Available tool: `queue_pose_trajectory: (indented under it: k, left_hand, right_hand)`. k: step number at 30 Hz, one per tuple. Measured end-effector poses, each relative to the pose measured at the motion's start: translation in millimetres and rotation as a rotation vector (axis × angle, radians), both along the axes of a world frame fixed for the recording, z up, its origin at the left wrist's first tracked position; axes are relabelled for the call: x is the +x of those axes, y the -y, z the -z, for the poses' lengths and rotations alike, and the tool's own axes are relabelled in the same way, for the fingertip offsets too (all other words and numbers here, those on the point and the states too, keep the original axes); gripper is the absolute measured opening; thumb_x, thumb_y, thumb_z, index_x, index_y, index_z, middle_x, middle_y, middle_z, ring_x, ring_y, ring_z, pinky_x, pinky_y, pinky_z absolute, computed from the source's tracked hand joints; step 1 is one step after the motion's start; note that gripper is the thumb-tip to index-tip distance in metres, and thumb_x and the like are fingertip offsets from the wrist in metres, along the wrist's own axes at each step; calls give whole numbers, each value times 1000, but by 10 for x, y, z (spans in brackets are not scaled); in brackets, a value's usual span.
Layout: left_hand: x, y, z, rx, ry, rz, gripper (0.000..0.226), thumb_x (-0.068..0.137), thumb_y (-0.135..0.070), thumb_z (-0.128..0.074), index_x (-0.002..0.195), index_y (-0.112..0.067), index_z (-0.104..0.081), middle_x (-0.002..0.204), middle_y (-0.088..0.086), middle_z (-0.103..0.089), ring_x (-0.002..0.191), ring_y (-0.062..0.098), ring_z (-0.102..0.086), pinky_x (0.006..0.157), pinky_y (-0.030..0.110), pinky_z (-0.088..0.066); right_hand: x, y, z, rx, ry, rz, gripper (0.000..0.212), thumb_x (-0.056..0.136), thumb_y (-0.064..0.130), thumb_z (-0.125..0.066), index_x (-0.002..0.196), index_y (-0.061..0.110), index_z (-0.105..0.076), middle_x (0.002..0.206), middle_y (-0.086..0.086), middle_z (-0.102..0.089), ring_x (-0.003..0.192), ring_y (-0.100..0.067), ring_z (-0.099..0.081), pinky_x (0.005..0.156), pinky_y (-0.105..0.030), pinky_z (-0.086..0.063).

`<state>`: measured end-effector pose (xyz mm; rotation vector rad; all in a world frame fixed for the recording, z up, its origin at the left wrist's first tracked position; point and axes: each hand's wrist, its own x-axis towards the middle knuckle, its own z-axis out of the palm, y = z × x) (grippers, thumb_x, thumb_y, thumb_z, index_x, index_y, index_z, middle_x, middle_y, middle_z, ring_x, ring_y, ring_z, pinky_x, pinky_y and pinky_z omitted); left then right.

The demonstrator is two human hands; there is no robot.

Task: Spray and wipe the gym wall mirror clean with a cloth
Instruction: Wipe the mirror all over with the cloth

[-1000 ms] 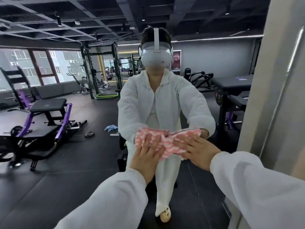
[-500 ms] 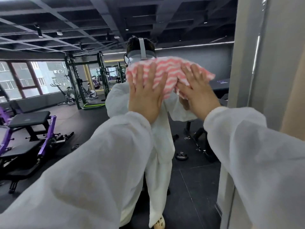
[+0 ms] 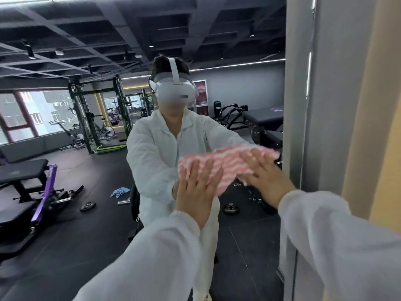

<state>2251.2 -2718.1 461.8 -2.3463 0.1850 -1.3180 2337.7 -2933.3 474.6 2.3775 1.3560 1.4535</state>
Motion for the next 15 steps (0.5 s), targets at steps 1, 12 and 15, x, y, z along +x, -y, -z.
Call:
queue_pose_trajectory:
  k: [1,12,15]
  left_hand:
    - [75,99,-251,-8,-5,2,72,85,-27,-37,151,-23,-7,158,9,-3,144,38,6,112,56,-2]
    - [315,796,-2010,25,-72,27,59,98,-46,-16,152,-26,0,158,9,10,143,38,11,110,51,17]
    - [335,834,-1893,66,-104,36,61,98,-48,-21,151,-27,0,158,11,11,143,39,11,112,53,10]
  right_hand:
    - [45,77,-190,38,-2,23,84,39,-16,-76,111,18,-49,143,-11,-31,128,-42,-26,90,-68,-30]
    - [324,455,-1552,386,-31,72,59,82,-10,-57,137,8,-46,152,-29,-18,136,-56,-12,108,-57,-10]
    - [372,494,-1314,420,-52,48,50,88,-6,-53,136,5,-45,152,-31,-16,136,-57,-8,111,-51,-6]
